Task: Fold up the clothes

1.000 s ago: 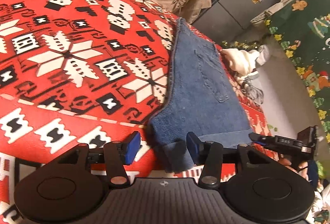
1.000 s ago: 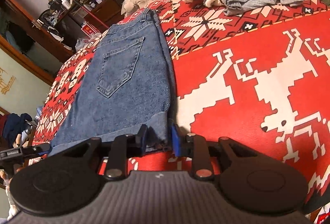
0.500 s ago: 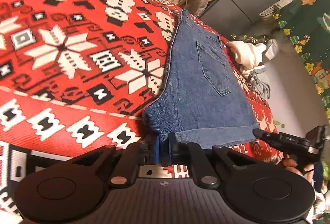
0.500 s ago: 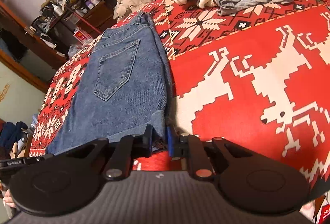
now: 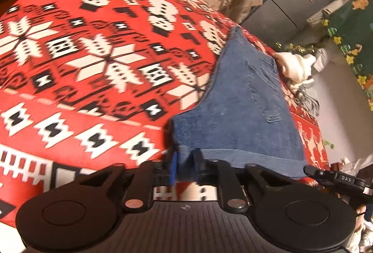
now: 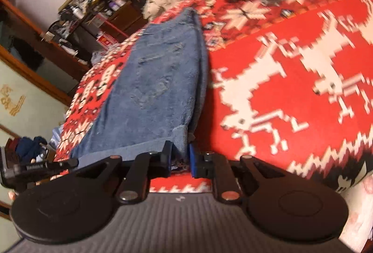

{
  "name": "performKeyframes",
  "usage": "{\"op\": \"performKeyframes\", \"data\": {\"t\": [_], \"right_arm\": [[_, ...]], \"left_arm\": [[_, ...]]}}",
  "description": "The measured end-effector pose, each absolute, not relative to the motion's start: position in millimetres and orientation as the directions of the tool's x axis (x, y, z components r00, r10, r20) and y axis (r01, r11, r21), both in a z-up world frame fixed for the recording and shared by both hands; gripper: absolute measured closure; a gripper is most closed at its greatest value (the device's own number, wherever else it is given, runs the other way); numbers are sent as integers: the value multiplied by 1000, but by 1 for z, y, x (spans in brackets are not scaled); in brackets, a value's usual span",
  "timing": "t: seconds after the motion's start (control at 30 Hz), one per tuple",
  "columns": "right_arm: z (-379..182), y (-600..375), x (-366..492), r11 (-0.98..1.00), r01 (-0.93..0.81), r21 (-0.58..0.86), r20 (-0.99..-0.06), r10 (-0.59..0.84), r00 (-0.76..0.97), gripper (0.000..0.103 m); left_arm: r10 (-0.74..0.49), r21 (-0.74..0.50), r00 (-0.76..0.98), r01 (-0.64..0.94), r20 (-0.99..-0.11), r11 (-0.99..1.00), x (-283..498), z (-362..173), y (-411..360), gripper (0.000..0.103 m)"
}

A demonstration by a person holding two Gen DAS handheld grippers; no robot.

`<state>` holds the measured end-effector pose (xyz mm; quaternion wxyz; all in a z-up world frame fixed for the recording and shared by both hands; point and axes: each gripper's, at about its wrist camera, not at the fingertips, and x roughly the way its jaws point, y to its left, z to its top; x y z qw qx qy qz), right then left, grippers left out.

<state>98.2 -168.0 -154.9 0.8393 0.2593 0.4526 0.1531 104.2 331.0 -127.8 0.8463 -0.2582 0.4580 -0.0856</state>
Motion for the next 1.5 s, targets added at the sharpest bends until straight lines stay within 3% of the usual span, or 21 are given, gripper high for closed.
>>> {"op": "performKeyframes", "data": {"t": [0.23, 0.43, 0.53, 0.6, 0.73, 0.8, 0.83, 0.93, 1.23, 1.4, 1.5], "right_arm": [[-145, -185, 81, 839, -40, 543, -657, 455, 601, 81], [-139, -135, 87, 826, -155, 543, -619, 518, 590, 81], [-138, -107, 91, 812, -214, 543, -601, 554, 576, 81], [-138, -89, 94, 801, -249, 544, -591, 577, 564, 81], [-159, -62, 101, 780, -265, 567, -579, 607, 545, 82], [-171, -63, 104, 768, -241, 594, -577, 615, 537, 85], [-177, -66, 105, 762, -226, 607, -574, 617, 538, 94], [-187, -90, 103, 739, -180, 649, -552, 620, 557, 103], [-203, -172, 82, 670, -61, 740, -476, 585, 656, 103], [-204, -182, 77, 668, -41, 743, -464, 558, 687, 103], [-196, -187, 82, 656, -52, 753, -445, 565, 695, 95]], "left_arm": [[-325, -478, 662, -57, -675, 876, 83, -98, 340, 79], [-501, -610, 673, 92, -545, 787, 96, -91, 302, 79], [-549, -612, 632, 145, -547, 777, 110, -106, 265, 80], [-581, -624, 599, 165, -552, 764, 119, -120, 246, 91], [-583, -625, 572, 151, -577, 766, 129, -144, 234, 91], [-581, -631, 572, 137, -579, 764, 129, -154, 242, 100], [-585, -640, 575, 134, -572, 757, 128, -158, 248, 100], [-605, -686, 592, 116, -532, 718, 121, -164, 275, 100], [-565, -737, 666, 34, -487, 675, 97, -167, 331, 100], [-518, -682, 677, 33, -523, 731, 94, -150, 322, 101], [-515, -669, 697, 67, -499, 740, 98, -136, 319, 97]]}}
